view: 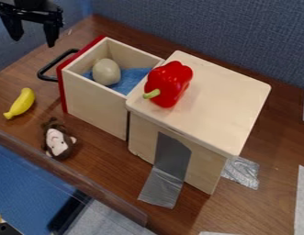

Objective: Move the brown monkey to the left side of table

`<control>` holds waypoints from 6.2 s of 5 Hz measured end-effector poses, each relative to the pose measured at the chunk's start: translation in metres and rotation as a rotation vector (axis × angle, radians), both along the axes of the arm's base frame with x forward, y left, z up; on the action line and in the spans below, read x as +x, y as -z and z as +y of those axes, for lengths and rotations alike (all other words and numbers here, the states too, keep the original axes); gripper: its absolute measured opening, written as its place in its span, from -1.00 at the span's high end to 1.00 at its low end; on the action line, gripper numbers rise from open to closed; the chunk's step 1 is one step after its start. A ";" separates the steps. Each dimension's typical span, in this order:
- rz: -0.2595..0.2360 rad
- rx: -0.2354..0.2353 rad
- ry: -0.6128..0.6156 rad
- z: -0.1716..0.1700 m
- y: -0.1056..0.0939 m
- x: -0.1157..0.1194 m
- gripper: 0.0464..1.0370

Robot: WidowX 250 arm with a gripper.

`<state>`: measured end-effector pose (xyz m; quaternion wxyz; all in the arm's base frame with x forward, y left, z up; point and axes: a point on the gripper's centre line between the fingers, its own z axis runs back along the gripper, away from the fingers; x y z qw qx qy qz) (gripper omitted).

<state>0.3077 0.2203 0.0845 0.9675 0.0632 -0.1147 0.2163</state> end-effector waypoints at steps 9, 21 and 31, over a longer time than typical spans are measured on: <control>0.236 -0.046 0.204 -0.127 0.079 -0.095 -0.82; 0.303 -0.050 0.214 -0.123 0.090 -0.088 -0.26; 0.095 -0.090 -0.102 0.050 0.054 0.007 0.17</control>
